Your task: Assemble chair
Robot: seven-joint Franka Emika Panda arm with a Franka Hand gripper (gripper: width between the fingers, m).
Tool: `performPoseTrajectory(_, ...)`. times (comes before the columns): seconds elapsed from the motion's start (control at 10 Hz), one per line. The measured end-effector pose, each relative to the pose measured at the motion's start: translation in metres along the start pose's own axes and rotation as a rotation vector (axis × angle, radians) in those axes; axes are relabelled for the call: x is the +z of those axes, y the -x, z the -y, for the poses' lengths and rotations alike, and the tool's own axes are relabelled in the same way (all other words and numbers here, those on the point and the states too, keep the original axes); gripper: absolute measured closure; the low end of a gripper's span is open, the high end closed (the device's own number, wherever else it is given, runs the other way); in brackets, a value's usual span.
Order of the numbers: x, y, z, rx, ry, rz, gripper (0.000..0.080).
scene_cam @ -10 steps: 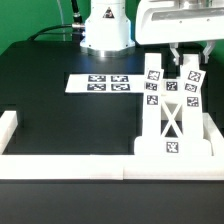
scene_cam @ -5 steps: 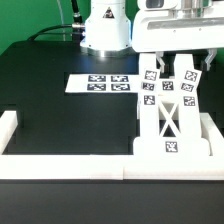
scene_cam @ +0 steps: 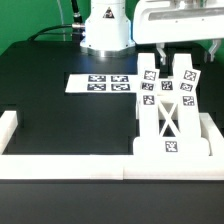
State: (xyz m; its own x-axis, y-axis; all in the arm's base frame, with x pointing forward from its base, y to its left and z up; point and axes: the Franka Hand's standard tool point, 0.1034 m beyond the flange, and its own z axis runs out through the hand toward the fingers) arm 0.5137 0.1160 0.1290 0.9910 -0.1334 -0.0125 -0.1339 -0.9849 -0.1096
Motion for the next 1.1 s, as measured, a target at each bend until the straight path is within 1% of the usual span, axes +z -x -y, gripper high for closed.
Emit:
performPoseTrajectory(0.2,-0.020,-0.011,-0.002,0.001,-0.014,0.023,0.0151)
performPoseTrajectory(0.3,-0.028,-0.020,-0.009,-0.018,-0.018,0.022,0.0151)
performPoseTrajectory(0.4,-0.029,-0.024,-0.018,-0.009,-0.017,0.017,0.0151)
performPoseTrajectory(0.7,-0.028,-0.023,-0.017,-0.006,-0.016,0.019,0.0151)
performPoseTrajectory(0.8,-0.026,-0.024,-0.020,-0.029,-0.015,0.017,0.0151)
performPoseTrajectory(1.0,-0.017,-0.021,-0.035,-0.067,-0.005,0.016,0.0151)
performPoseTrajectory(1.1,-0.016,-0.022,-0.039,-0.071,-0.004,0.015,0.0151)
